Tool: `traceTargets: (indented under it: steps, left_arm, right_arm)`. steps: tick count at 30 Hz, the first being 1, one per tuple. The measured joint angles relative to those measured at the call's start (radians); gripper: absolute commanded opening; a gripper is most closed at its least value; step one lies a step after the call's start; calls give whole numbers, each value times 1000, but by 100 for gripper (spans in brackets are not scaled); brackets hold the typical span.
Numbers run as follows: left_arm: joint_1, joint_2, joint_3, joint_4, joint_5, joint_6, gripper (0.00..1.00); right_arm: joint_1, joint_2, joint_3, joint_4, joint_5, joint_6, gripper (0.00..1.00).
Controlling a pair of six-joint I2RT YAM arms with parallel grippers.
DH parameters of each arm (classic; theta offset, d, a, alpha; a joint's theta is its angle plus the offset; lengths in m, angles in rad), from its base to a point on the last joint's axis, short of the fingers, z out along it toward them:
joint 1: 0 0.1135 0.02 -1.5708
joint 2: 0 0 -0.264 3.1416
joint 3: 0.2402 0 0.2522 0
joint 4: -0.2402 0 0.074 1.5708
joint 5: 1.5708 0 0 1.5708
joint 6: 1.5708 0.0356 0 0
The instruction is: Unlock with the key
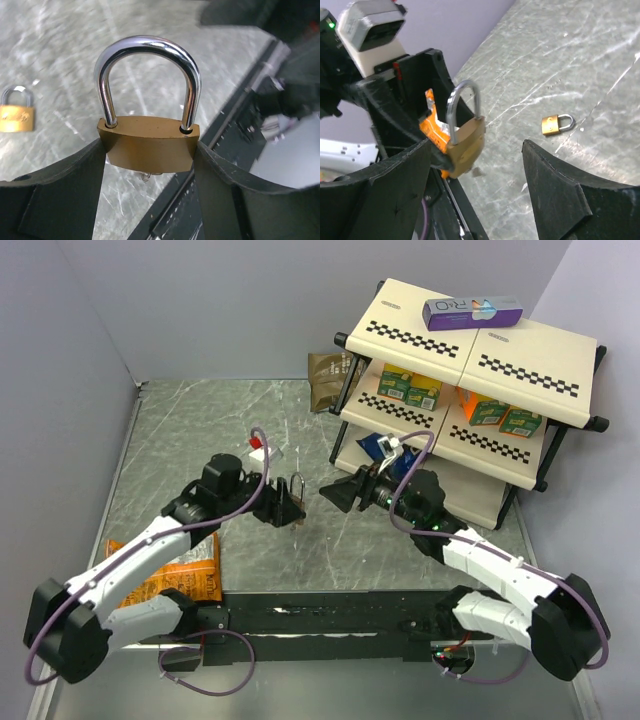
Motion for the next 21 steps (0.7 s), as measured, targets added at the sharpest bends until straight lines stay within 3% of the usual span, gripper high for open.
traceTargets:
  steps: [9,21]
  left_arm:
    - [1,-95,-22,-6,110,81,1]
    - [3,-94,-43,12,385,109,1]
  right_arm:
    - [41,-39,88,-176,-44,-127,81]
    - [50,-30,143,-132,-246,-265,88]
